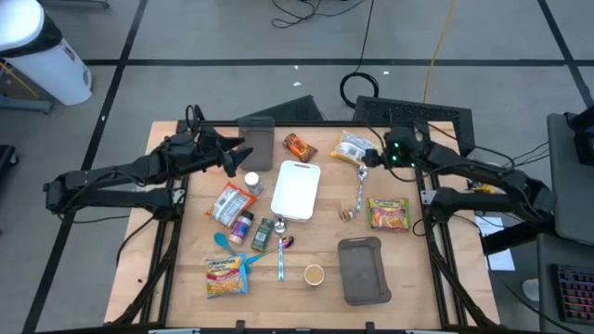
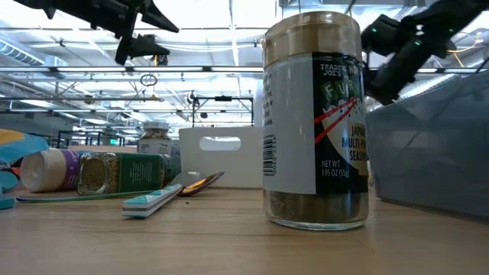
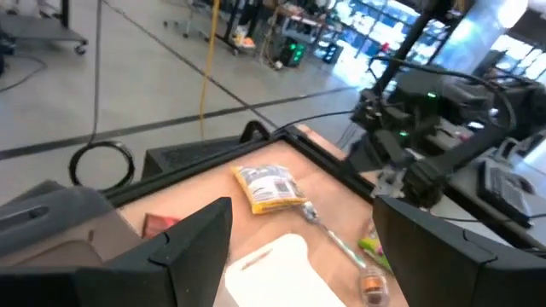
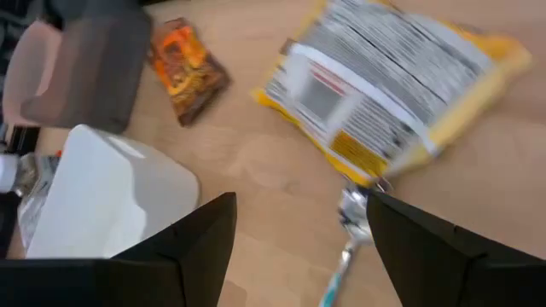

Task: Pick & Place Food Item
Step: Put the yellow noodle pack into the top black bin

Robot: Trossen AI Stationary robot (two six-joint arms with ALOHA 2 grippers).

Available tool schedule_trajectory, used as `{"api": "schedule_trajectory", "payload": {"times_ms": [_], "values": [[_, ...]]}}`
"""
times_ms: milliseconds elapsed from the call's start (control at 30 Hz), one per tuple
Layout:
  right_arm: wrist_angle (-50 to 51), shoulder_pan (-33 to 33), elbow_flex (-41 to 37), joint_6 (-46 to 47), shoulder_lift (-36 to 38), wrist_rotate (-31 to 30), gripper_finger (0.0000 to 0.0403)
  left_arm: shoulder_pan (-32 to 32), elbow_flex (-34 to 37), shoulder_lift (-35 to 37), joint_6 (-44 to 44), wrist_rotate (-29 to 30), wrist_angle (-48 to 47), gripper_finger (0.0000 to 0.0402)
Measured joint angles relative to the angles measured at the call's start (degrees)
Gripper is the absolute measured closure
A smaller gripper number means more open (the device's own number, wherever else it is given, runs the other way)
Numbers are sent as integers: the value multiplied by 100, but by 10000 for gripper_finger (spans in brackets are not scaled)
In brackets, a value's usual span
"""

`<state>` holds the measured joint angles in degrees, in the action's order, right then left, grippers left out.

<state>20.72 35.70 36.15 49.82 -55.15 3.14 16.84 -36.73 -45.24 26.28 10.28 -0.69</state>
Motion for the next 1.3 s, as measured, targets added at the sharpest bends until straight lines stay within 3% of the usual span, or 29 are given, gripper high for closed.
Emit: {"api": "schedule_trajectory", "payload": {"times_ms": [200, 533, 833, 1100, 1300], "values": [[-678, 260, -787, 374, 237, 52, 149, 336, 0, -299, 144, -151, 466, 108], [-2623, 934, -1817, 757, -310, 620, 149, 795, 0, -773, 610, -990, 1373, 108], [-3673, 1300, -2047, 640, -1058, 601, 149, 833, 0, -878, 687, -1072, 1485, 108], [-5036, 1315, -2047, 794, -2160, 721, 149, 880, 0, -880, 704, -1032, 1472, 108], [-5655, 1312, -2036, 794, -2498, 718, 154, 903, 0, -878, 723, -1023, 1471, 108]]}}
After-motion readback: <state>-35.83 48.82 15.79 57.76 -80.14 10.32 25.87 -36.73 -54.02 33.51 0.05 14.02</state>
